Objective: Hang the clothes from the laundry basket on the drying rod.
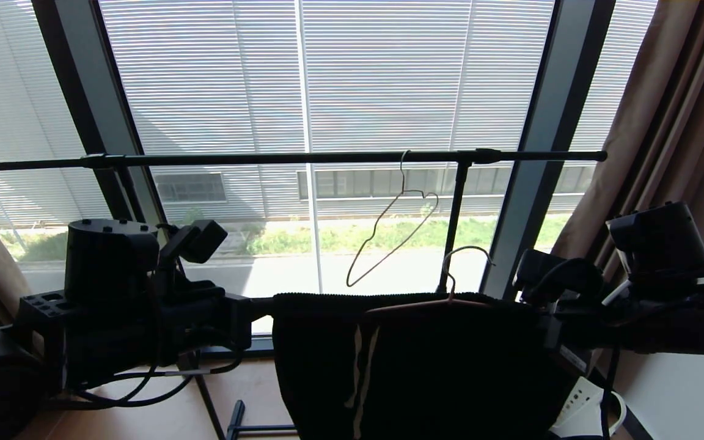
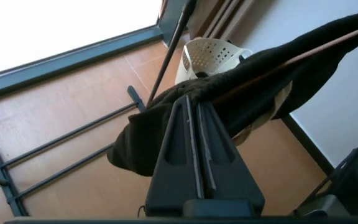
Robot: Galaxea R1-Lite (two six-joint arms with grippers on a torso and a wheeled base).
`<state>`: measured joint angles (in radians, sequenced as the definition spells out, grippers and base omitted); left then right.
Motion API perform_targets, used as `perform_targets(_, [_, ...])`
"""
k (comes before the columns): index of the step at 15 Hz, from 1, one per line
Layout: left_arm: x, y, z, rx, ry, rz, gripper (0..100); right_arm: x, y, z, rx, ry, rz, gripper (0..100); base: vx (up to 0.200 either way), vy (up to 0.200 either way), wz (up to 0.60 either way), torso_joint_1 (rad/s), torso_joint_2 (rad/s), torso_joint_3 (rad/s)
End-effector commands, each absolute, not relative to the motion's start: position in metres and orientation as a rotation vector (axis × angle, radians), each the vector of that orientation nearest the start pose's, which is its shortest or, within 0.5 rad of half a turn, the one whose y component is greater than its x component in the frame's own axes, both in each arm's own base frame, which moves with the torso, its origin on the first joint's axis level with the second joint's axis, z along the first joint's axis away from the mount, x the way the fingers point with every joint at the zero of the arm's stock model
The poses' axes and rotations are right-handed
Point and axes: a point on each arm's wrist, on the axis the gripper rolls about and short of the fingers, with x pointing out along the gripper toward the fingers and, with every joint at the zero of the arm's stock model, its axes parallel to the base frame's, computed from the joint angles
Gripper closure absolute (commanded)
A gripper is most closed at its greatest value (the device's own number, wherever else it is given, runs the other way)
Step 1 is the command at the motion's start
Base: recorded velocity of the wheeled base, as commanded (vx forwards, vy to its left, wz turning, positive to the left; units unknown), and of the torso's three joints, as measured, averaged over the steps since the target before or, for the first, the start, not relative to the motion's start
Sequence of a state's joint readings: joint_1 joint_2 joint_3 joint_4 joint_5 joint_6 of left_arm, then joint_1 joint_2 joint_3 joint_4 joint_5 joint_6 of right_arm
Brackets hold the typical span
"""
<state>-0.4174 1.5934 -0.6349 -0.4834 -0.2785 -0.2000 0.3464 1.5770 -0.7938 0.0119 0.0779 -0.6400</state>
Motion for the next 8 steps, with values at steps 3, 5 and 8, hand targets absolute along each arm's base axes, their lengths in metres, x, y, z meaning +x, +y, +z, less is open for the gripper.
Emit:
perform_targets(3, [0.237, -0.131, 0.195, -0.125, 0.487, -0.633, 100, 0.237, 0.091, 0.141, -0.737, 0.703, 0.624, 100, 0.000, 0.000, 0.00, 0.000, 0.00, 0.000])
perform_targets(5, [0.238, -0.134, 0.202, -0.120, 0.502, -0.641, 100, 0.244, 0.093, 0.135, -0.736, 0.706, 0.609, 100, 0.000, 0.000, 0.00, 0.000, 0.00, 0.000])
perform_targets(8, [0.232, -0.163, 0.191, -0.064, 0.554, -0.664, 100, 0.244, 0.114, 0.139, -0.507, 0.661, 0.606, 100, 0.000, 0.000, 0.00, 0.000, 0.00, 0.000])
